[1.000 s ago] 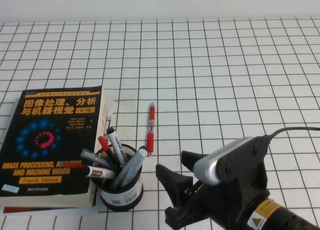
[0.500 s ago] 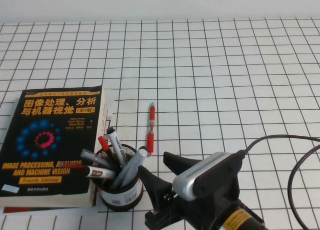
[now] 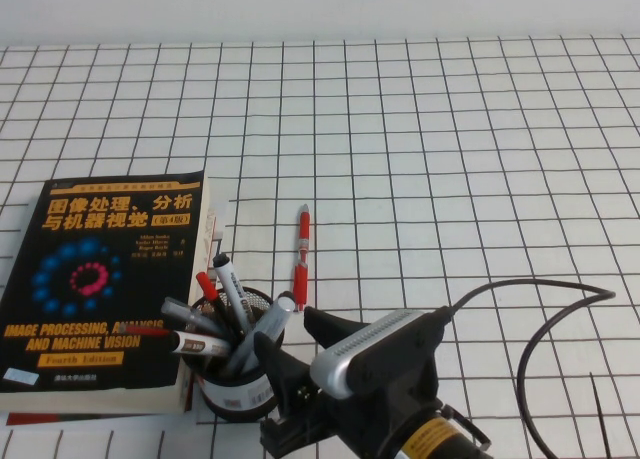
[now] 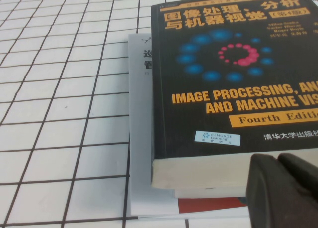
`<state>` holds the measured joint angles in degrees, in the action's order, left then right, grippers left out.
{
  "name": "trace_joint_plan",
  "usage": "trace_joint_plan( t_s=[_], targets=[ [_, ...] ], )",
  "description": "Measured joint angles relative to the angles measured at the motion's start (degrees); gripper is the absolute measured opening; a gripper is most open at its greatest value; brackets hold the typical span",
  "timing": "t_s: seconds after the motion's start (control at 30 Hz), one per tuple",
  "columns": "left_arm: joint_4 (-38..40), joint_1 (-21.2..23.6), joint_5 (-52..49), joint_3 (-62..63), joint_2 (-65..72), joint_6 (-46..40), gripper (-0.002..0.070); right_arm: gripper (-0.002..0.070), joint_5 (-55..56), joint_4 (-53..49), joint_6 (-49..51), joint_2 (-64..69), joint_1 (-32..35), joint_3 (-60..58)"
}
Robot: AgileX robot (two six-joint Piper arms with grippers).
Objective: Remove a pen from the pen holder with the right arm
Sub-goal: 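Take a marker out of the pen holder and lay it on the table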
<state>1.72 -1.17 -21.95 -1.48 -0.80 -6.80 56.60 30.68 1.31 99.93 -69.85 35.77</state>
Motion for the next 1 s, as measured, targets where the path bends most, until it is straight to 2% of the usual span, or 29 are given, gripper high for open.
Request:
trace_joint_plan(
  t_s=[0.43, 0.73, 1.0],
  targets=[
    [0.0, 0.0, 0.0, 0.0, 0.0, 0.0, -0.0004, 0.0370, 0.1, 0.0, 0.0, 4.3, 0.0, 4.1],
    [0.0, 0.0, 0.0, 0.0, 0.0, 0.0, -0.0004, 0.0270, 0.1, 1.1, 0.1, 4.3, 0.1, 4.3],
    [0.0, 0.0, 0.0, 0.0, 0.0, 0.0, -0.0004, 0.0144, 0.6, 2.1, 0.1, 4.3, 0.1, 4.6]
  ],
)
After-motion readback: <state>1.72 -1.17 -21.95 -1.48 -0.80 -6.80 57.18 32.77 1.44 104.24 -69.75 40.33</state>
